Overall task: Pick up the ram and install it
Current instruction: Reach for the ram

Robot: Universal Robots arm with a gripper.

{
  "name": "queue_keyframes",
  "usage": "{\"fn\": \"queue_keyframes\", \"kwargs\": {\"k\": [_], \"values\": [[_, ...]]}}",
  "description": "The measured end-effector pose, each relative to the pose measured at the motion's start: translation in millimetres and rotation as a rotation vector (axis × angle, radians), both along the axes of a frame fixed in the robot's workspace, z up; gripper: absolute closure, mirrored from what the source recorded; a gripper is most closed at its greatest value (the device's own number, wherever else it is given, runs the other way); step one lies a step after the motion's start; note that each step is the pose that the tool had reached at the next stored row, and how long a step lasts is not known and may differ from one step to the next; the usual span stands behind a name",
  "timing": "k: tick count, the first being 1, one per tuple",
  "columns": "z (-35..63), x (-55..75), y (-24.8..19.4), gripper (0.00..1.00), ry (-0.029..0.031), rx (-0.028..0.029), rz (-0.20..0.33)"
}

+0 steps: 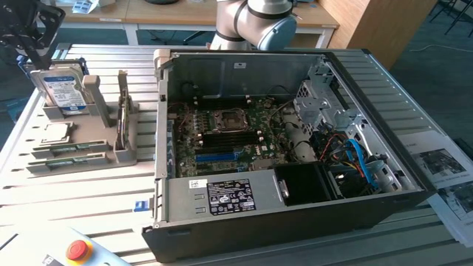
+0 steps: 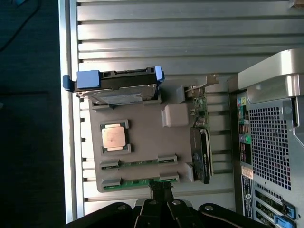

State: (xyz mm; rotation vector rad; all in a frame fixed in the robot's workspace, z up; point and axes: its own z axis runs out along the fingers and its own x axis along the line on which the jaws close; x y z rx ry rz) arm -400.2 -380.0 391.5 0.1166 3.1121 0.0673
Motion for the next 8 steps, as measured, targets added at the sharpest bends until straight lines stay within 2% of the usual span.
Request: {"fn": "queue_keyframes", "kwargs": {"k": [4,8], "values": [[-0.3,-6.1,1.1,0.90,-0.0001,0.0001,0.000],[-0.3,-6.9,1.5,0.90,0.0000,0.0001,0.000]]}}
